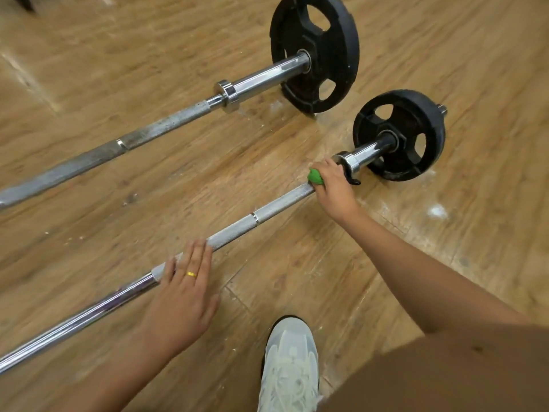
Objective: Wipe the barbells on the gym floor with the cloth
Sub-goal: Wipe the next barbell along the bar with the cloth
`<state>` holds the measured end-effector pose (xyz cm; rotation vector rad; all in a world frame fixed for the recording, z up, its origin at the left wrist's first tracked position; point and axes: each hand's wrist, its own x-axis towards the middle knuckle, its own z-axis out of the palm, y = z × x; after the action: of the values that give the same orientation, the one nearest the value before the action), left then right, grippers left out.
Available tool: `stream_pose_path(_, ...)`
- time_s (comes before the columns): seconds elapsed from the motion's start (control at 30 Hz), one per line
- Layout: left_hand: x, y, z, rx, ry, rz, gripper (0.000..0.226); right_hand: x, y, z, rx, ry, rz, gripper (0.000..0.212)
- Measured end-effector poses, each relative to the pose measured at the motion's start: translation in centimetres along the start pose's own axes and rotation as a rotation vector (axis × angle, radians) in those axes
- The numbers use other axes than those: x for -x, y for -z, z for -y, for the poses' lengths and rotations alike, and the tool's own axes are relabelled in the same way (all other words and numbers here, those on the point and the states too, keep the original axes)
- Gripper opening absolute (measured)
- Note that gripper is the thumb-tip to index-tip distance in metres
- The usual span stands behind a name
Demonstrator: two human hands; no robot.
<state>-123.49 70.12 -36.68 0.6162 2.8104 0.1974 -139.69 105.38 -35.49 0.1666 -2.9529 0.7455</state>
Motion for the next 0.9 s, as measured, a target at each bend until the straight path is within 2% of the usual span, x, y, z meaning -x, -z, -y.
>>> stream_pose_path(0.1, 1.6, -1.2, 0.6, -0.050, -0.017, -0.091, 0.081, 0.3, 1.3, -1.4, 0.001, 0.087, 0.075, 0.028)
stream_pose_path(0.17, 2.0, -1.4, 1.3, -0.071, -0.003, -0.124, 0.080, 0.0, 1.6, -2.0, 0.007, 0.067, 0.068, 0.033)
stream_pose_path(0.23, 2.1, -1.3, 2.1, -0.066, 0.054, -0.125, 0.082, 0.2, 0.8, -1.2, -0.004, 0.023, 0.022, 0.028)
stream_pose_path(0.3, 2.3, -1.3, 2.8, -0.045, 0.102, -0.121, 0.085, 0.8, -0.2, -0.1, 0.006, 0.059, 0.023, 0.023)
stream_pose_path(0.37, 2.4, -1.3, 3.1, -0.036, 0.102, -0.111, 0.087, 1.0, 0.3, -0.3, 0.033, 0.120, 0.103, 0.029)
stream_pose_path(0.43, 2.4, -1.5, 3.2, -0.029, 0.079, -0.101, 0.089, 0.2, 1.4, -1.2, 0.067, 0.100, 0.143, 0.036)
stream_pose_path(0.57, 2.7, -1.3, 3.2, -0.027, 0.055, -0.090, 0.093, 0.1, 0.7, -0.2, 0.064, -0.019, 0.052, 0.024)
stream_pose_path(0.7, 2.9, -0.9, 3.2, -0.026, 0.034, -0.095, 0.094, 0.6, 1.2, -0.4, 0.099, 0.063, 0.180, 0.028)
stream_pose_path(0.83, 3.1, -0.8, 2.7, -0.017, 0.036, -0.098, 0.092, 0.2, 1.9, -0.7, 0.120, -0.053, 0.122, 0.023)
stream_pose_path(0.9, 3.4, -1.0, 2.4, -0.017, 0.042, -0.100, 0.092, 0.8, 1.1, -0.1, 0.126, -0.032, 0.130, 0.020)
